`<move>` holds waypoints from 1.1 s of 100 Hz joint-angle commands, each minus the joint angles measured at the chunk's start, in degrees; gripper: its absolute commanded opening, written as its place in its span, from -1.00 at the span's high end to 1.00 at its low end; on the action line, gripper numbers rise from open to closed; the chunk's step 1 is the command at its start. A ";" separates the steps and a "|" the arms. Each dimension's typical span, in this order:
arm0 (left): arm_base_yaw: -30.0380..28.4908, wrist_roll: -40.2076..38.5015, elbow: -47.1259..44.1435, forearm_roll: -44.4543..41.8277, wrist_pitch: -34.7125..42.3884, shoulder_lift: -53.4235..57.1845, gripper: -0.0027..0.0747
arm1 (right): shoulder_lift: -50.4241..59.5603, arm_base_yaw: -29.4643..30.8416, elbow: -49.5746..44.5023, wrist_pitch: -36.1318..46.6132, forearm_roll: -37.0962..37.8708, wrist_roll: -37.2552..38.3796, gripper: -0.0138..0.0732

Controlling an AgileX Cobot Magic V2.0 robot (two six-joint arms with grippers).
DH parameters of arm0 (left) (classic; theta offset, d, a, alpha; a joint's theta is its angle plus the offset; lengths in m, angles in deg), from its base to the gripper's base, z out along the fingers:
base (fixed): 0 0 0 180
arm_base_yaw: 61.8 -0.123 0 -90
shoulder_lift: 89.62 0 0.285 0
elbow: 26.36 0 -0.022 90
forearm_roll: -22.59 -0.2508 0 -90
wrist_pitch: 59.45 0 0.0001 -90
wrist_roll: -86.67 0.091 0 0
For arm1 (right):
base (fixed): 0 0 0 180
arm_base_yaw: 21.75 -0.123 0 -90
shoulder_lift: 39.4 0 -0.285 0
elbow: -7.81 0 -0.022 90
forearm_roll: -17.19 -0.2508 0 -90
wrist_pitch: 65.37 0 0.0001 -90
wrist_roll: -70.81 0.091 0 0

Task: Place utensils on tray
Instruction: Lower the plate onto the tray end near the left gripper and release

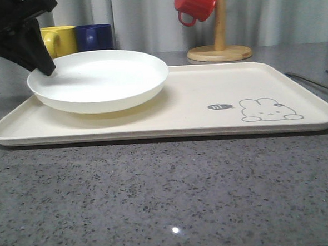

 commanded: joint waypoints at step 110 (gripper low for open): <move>0.60 -0.05 4.57 3.33 5.51 5.29 -0.13 | 1.37 0.35 1.06 4.30 0.22 -0.49 0.84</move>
